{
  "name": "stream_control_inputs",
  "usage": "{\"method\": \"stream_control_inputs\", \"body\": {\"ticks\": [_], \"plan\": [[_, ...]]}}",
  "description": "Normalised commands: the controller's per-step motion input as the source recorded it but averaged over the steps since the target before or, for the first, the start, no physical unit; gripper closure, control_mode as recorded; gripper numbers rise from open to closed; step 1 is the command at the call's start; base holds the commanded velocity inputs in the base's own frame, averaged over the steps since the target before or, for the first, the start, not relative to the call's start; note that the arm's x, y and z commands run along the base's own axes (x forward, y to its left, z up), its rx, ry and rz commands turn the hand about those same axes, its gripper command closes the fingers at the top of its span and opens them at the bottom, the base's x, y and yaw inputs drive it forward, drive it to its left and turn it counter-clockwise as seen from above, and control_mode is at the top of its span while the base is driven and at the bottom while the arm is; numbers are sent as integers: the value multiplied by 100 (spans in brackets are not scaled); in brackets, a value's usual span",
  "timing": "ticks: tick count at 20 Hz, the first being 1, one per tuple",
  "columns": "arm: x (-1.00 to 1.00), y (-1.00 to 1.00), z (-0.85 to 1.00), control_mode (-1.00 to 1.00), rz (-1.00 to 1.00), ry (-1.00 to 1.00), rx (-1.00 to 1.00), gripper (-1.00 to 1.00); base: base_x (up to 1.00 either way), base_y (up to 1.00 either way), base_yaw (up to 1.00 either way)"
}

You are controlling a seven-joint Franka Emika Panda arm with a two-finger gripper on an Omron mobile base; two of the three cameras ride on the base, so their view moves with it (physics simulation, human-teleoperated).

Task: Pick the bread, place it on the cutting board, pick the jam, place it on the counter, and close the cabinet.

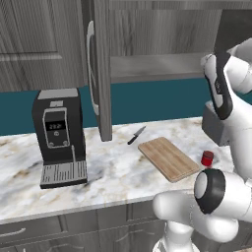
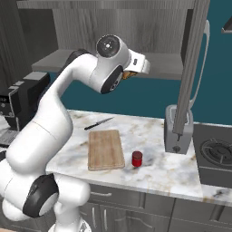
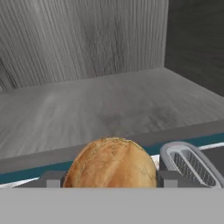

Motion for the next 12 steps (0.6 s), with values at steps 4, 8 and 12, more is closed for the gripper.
{"method": "stream_control_inputs", "body": {"ticks": [4,8,12], "plan": [[-60,27,0,-100,0,0,0,100,0,0,0],[-53,24,0,-100,0,0,0,100,0,0,0],[-54,23,0,-100,0,1,0,100,0,0,0]]}}
